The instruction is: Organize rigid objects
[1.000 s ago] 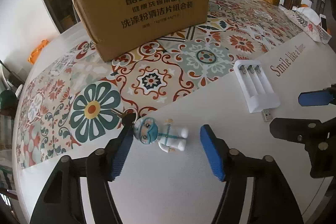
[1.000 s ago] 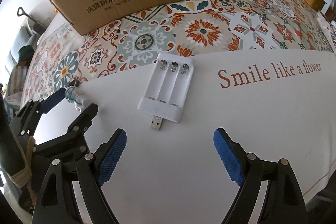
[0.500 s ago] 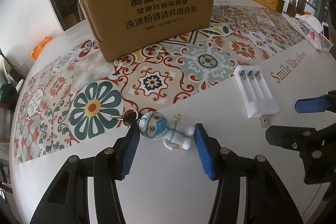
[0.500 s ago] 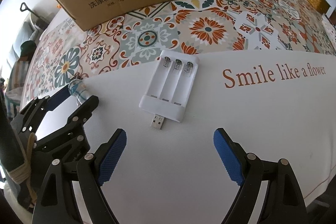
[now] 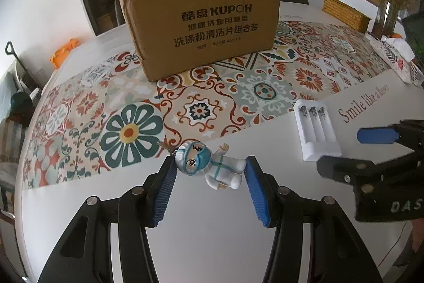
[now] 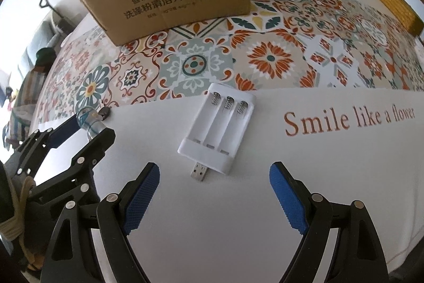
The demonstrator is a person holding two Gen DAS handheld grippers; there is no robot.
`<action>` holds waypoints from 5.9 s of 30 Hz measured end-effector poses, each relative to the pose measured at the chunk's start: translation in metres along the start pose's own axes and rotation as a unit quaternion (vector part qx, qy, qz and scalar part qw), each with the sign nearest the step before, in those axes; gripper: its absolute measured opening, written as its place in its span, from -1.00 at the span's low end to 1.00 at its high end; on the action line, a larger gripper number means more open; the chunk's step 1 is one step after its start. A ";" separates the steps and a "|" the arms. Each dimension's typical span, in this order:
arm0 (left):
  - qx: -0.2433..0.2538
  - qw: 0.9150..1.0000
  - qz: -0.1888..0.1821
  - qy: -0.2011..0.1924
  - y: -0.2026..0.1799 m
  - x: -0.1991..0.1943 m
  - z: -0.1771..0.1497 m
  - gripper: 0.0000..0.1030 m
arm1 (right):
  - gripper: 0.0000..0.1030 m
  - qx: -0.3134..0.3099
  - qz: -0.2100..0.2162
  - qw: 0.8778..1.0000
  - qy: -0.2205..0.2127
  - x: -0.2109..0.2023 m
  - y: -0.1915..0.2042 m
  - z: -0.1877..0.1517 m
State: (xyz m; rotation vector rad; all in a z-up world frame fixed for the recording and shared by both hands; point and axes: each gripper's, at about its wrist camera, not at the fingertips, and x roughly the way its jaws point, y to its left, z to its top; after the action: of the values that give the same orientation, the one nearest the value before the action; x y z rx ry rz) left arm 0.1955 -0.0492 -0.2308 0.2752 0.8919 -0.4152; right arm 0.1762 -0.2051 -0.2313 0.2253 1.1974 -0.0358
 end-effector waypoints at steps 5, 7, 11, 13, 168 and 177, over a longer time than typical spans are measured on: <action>-0.009 1.000 0.005 0.002 -0.001 0.001 -0.007 0.03 | 0.65 -0.024 -0.015 0.999 -0.024 0.004 0.003 0.001; -0.013 1.000 0.008 0.005 0.000 0.002 -0.010 0.02 | 0.64 -0.029 -0.012 0.999 -0.029 0.009 0.005 -0.001; -0.028 1.000 0.009 0.007 0.006 0.003 -0.012 0.02 | 0.54 -0.035 -0.020 0.998 -0.049 0.015 0.009 -0.003; -0.033 0.999 0.011 0.005 0.008 0.004 -0.011 0.02 | 0.50 -0.037 -0.031 0.997 -0.052 0.019 0.010 -0.002; -0.124 0.962 0.163 -0.183 0.064 -0.186 0.182 1.00 | 0.98 -0.060 -0.039 0.950 -0.304 -0.225 0.039 0.154; -0.113 0.951 0.181 -0.225 0.048 -0.240 0.153 1.00 | 0.98 -0.037 -0.030 0.944 -0.326 -0.267 0.032 0.103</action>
State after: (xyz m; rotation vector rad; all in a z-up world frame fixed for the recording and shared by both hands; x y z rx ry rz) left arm 0.1895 -0.0116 0.0549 0.1195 0.4190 -0.0254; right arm 0.1778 -0.2178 0.0565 0.0959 0.5429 -0.1089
